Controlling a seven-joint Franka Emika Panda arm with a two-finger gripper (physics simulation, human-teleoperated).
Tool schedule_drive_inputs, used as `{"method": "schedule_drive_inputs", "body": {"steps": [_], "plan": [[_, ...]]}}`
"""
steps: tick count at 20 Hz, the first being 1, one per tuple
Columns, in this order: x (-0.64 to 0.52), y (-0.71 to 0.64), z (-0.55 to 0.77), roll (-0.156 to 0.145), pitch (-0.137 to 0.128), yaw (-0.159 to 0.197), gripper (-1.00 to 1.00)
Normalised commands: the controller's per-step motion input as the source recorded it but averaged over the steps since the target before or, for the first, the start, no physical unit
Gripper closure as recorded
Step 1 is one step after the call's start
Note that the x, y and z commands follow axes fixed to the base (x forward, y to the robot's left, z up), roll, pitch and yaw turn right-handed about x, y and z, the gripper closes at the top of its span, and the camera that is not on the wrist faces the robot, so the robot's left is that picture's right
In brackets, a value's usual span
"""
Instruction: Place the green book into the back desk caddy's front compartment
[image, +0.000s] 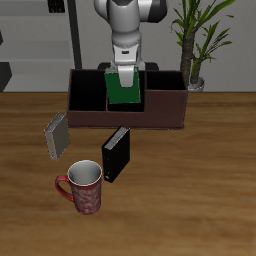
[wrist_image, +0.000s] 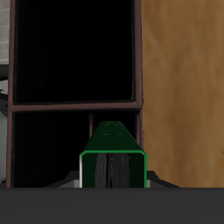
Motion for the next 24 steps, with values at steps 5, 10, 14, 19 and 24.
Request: {"method": "schedule_drive_inputs", "body": {"steps": [5,10,14,19,24], "plan": [[0.04,-0.02,0.05,-0.010,-0.008,-0.009,1.00],[0.02,-0.08,-0.16,-0.009,0.025,0.008,1.00],[0.04,-0.05,-0.19,-0.011,0.031,0.007,1.00],[0.02,0.01,-0.06,0.005,0.007,-0.001,1.00],[0.04,0.01,-0.10,-0.001,0.012,0.007,1.00]]}}
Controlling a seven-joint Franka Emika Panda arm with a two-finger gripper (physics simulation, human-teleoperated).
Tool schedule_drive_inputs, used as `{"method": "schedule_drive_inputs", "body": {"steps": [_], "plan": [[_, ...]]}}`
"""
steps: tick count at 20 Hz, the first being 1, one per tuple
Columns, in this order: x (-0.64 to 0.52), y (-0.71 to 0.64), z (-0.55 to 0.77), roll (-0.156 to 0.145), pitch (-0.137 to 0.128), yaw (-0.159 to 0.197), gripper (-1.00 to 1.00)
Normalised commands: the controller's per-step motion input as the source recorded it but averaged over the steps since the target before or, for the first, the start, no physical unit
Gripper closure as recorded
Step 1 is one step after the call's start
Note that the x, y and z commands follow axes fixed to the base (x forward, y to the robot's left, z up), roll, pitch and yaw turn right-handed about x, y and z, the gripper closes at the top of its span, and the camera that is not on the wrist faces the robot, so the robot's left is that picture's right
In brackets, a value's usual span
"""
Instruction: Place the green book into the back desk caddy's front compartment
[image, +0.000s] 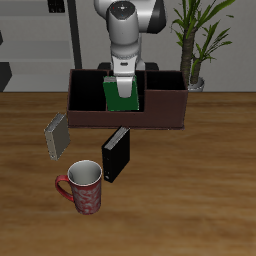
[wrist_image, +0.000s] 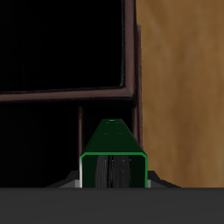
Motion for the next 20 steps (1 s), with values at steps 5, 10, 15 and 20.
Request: {"method": "schedule_drive_inputs", "body": {"steps": [5,10,15,20], "plan": [[0.05,0.03,-0.11,0.001,0.016,0.005,1.00],[0.02,0.02,-0.07,0.000,0.018,-0.003,1.00],[0.05,0.04,-0.14,0.008,0.026,0.001,1.00],[0.03,0.03,-0.16,-0.004,0.042,-0.018,1.00]]}}
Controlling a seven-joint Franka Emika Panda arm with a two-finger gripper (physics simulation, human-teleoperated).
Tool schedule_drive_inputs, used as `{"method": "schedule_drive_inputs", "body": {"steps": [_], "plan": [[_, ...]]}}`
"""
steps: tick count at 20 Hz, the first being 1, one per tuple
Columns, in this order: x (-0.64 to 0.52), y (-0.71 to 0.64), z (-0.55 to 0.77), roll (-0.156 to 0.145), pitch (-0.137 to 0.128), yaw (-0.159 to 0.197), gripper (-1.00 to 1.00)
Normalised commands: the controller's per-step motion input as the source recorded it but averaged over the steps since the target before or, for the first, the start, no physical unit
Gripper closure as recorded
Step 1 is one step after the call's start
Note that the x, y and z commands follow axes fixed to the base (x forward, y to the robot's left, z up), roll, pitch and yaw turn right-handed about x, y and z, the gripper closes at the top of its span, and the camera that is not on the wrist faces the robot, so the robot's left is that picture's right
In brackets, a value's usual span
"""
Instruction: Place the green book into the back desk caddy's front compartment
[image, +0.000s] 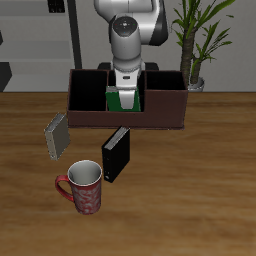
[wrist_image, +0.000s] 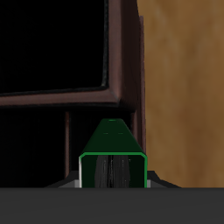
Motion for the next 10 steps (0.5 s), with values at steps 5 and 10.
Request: {"method": "schedule_drive_inputs", "body": {"steps": [5,10], "plan": [[0.01,0.01,-0.05,0.004,0.034,-0.024,-1.00],[0.00,0.05,0.10,0.004,-0.028,-0.016,-1.00]]}}
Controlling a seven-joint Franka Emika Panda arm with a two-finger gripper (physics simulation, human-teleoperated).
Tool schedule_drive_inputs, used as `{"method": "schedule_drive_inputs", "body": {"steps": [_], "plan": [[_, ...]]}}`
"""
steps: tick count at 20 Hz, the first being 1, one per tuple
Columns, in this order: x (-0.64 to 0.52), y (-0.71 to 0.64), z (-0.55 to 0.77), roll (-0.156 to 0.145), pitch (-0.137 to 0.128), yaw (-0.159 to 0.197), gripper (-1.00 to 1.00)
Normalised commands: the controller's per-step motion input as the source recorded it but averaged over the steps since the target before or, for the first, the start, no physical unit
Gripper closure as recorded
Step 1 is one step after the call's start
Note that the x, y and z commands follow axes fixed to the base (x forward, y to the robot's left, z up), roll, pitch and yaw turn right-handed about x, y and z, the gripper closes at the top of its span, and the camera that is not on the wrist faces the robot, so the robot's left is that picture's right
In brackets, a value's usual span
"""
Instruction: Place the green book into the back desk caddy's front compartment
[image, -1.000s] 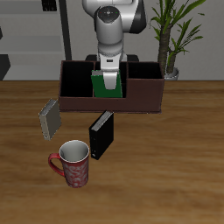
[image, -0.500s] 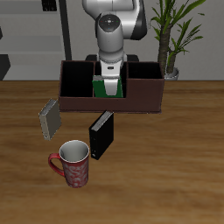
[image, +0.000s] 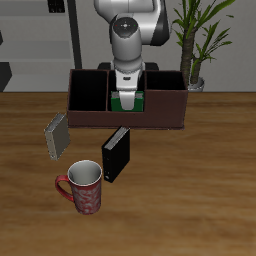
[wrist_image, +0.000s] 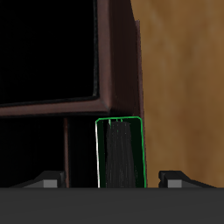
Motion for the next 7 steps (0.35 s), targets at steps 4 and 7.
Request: {"method": "schedule_drive_inputs", "body": {"steps": [4,7], "plan": [[0.01,0.00,0.09,0.003,-0.016,-0.012,-1.00],[0.03,0.00,0.08,0.000,-0.012,-0.011,-1.00]]}}
